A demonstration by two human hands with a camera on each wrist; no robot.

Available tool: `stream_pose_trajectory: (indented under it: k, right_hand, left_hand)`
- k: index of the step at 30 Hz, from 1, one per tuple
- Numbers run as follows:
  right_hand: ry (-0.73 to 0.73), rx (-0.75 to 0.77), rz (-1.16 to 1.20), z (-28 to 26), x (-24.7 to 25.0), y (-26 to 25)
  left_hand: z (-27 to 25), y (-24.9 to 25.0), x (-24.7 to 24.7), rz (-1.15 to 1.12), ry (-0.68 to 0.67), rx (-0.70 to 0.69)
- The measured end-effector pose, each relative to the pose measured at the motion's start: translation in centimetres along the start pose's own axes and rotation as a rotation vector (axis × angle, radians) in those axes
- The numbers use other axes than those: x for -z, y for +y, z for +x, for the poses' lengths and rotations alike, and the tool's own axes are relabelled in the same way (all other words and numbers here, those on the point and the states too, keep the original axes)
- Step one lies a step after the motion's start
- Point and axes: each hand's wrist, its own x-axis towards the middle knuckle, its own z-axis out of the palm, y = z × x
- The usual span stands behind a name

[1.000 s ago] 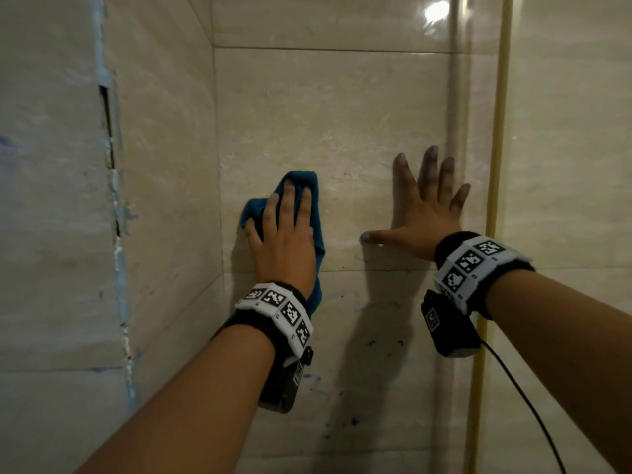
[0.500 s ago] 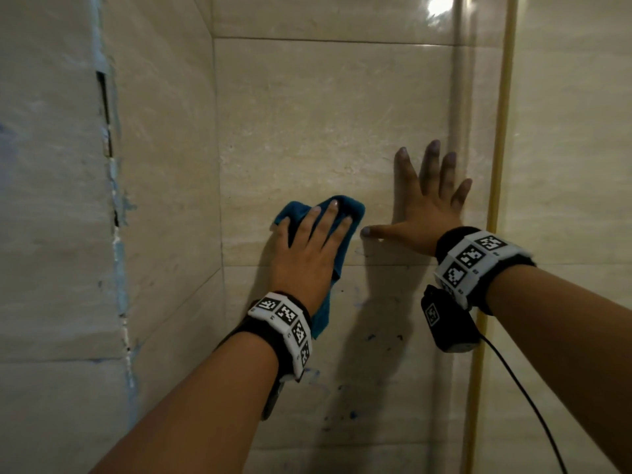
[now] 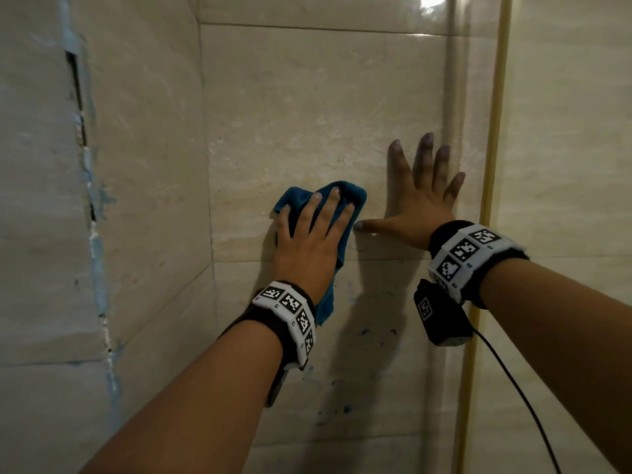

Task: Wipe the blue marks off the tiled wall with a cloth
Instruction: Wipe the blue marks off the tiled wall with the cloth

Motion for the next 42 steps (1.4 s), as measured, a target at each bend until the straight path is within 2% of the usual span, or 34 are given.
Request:
stream_pose_trajectory:
  k: [7,11,16,20,28,36,42]
  right_hand:
    - [-0.02,0.037,-0.003,-0.4,0.7,0.3]
    - [-0.028,0.065,-0.046,-2.2,0.2,1.2]
    - [-0.038,-0.03,-0.019,-4.7,-2.4,2.3]
    - [-0.045,-0.038,0.024,-4.7,-2.8,2.5]
    - [-0.025,-0.041,0.05,-4.6,-3.0,2.4]
    - [-0.015,-0.043,0.071,-4.4,-3.3,2.2]
    - [-0.009,-0.047,0.078,-4.5,-3.3,2.0]
  left_hand:
    - [-0.8,-0.6,0.2,0.076,-0.066,-0.088]
    - [-0.3,-0.9,1.0,0.027,-0.027,-0.017]
    - [-0.2,-0.3,0.9,-0.025,-0.01,0.012]
    - [-0.2,0.2,0.2,-0.057,-0.004,0.016]
    - [-1.4,2.0,-1.3,0.037,-0.06,-0.15]
    - [0.6,2.4,0.6,0.034,-0.018,-0.156]
    - [0.7,2.5,0.2,0.061,-0.016,-0.255]
